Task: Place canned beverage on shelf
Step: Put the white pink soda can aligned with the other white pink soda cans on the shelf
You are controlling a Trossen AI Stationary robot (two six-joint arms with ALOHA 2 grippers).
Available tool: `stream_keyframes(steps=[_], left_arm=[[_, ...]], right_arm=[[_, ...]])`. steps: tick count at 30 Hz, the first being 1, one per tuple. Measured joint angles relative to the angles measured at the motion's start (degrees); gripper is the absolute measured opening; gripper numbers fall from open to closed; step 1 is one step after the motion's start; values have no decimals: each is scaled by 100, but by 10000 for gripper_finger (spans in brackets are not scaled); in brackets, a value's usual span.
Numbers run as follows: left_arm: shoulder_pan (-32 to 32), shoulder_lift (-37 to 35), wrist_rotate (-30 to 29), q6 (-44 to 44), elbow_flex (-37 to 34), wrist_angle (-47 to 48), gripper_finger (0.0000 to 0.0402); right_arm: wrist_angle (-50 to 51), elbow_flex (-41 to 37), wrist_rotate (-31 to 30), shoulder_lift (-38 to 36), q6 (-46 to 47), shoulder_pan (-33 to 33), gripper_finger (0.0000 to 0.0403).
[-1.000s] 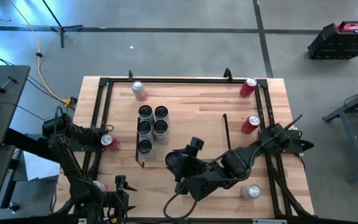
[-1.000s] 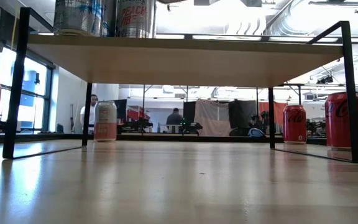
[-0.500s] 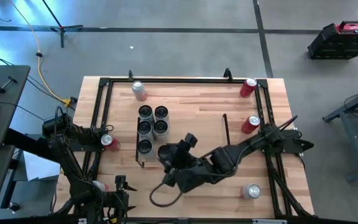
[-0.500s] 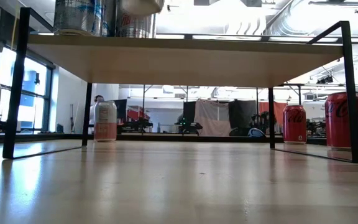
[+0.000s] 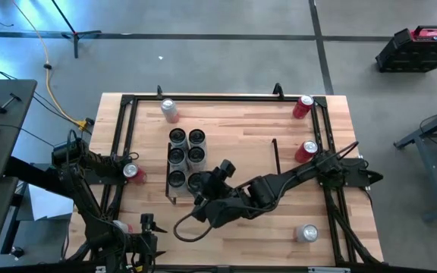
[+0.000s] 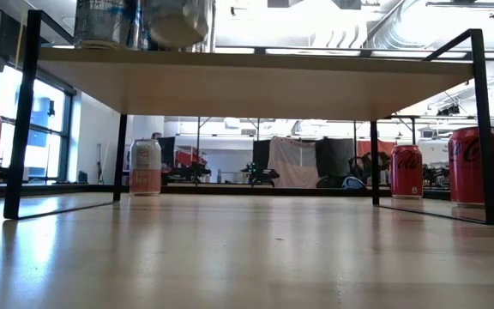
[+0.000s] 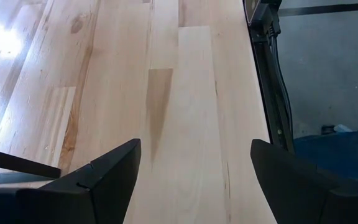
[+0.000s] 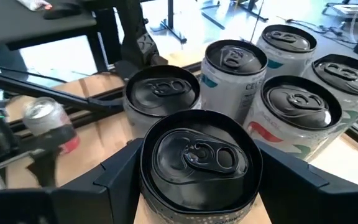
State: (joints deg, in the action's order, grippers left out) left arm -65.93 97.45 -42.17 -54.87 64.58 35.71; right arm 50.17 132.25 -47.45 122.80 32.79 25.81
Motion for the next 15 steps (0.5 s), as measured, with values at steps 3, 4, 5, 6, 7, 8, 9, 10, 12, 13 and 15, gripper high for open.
stream_keyframes(steps=[3, 4, 5, 6, 7, 8, 9, 10, 12, 13, 15], left_arm=[[0, 2, 0, 0, 0, -4, 294], [0, 2, -1, 0, 0, -5, 294], [0, 2, 1, 0, 0, -7, 294], [0, 2, 1, 0, 0, -7, 294], [0, 2, -1, 0, 0, -9, 294], [0, 2, -1, 0, 0, -9, 294], [0, 2, 0, 0, 0, -7, 294], [0, 2, 0, 0, 0, -9, 294], [0, 2, 1, 0, 0, -8, 294], [0, 2, 1, 0, 0, -8, 294], [0, 2, -1, 0, 0, -9, 294]], right_arm=[[-55, 0, 10, 75, -23, -33, 250], [-72, 0, -3, 81, -24, -45, 250], [-76, 0, -22, 81, -21, -49, 250], [-64, 0, -46, 81, -24, -51, 250], [-52, 0, -63, 81, -39, -51, 250], [-41, 0, -62, 81, -54, -51, 250], [-33, 0, -62, 81, -54, -48, 250], [-27, 0, -70, 81, -56, -44, 250], [-30, 0, -148, 81, -58, -44, 250], [-26, 0, -179, 81, -68, -44, 250], [-29, 0, -178, 81, -66, -49, 253]])
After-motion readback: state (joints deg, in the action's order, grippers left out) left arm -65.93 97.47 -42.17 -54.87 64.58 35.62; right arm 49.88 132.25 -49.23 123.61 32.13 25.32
